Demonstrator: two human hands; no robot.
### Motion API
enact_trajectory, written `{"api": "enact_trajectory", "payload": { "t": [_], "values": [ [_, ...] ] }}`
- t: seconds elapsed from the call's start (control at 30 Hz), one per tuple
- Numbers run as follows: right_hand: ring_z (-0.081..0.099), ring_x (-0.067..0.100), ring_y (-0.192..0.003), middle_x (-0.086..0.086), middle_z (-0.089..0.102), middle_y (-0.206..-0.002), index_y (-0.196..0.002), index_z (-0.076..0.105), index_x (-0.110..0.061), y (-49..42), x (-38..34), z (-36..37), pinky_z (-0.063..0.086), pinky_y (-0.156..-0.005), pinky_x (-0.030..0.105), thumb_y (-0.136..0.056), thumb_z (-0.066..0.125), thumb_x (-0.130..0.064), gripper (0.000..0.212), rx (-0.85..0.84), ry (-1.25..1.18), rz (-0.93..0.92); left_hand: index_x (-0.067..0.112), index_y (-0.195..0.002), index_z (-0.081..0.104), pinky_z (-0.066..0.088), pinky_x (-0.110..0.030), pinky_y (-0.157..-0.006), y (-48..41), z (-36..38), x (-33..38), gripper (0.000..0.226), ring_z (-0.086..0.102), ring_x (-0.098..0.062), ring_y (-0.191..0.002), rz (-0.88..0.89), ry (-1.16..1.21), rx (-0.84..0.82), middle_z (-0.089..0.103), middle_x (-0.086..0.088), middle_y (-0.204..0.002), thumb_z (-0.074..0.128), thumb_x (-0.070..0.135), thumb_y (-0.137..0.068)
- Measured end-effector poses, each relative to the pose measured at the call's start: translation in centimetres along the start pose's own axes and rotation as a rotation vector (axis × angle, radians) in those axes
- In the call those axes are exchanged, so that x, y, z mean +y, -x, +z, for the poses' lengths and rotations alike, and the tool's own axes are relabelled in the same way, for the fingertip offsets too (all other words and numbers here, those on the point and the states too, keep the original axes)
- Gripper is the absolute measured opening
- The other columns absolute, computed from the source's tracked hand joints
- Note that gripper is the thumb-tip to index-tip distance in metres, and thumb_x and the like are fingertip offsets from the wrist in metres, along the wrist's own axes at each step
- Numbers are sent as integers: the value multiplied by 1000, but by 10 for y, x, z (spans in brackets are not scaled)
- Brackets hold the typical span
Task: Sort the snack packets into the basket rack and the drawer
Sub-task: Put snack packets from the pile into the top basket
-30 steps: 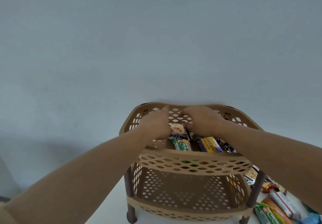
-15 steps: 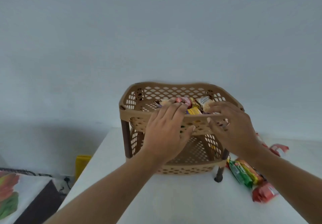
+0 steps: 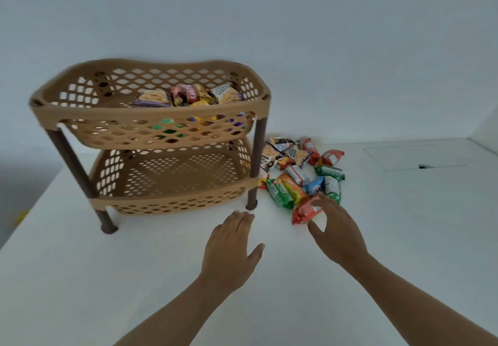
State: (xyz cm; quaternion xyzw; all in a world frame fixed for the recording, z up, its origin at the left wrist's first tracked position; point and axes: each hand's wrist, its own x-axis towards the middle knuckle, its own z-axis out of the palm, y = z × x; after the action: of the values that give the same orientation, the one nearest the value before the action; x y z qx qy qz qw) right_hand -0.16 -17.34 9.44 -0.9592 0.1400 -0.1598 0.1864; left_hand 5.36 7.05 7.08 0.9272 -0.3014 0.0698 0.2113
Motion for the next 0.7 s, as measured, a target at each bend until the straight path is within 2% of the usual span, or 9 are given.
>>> {"api": "enact_trajectory", "payload": {
  "t": [0.1, 0.37, 0.6, 0.7],
  "values": [
    [44, 19, -133, -4, 44, -148, -127, 54, -29, 3, 39, 6, 38, -103, 31, -84, 68, -33, 46, -94, 14, 49, 24, -152, 25, 19, -29, -116, -2, 36, 12, 68, 17, -10, -147, -74, 1, -81, 29, 7, -158, 40, 58, -95],
    [43, 16, -134, -7, 37, -152, -130, 51, -29, -20, 113, 18, 37, -105, 32, -85, 64, -38, 47, -209, -23, -30, 25, -152, 25, 19, -30, -116, -25, 91, 61, 70, 21, -11, -146, -289, 23, -113, 29, 8, -158, 42, 60, -93],
    [41, 19, -135, -2, 41, -151, -139, 46, -24, -60, 121, 21, 39, -106, 35, -84, 68, -34, 60, -261, 36, -196, 26, -148, 32, 30, -31, -111, -68, 98, 95, 68, 33, -12, -140, -372, 10, -57, 37, 7, -153, 48, 60, -91],
    [43, 20, -133, -2, 45, -148, -139, 48, -25, -75, 115, 25, 39, -105, 36, -80, 72, -29, 63, -261, 45, -289, 27, -145, 38, 38, -33, -106, -95, 98, 99, 67, 40, -14, -136, -497, 55, -7, 42, 6, -150, 54, 59, -89]
  ]
}}
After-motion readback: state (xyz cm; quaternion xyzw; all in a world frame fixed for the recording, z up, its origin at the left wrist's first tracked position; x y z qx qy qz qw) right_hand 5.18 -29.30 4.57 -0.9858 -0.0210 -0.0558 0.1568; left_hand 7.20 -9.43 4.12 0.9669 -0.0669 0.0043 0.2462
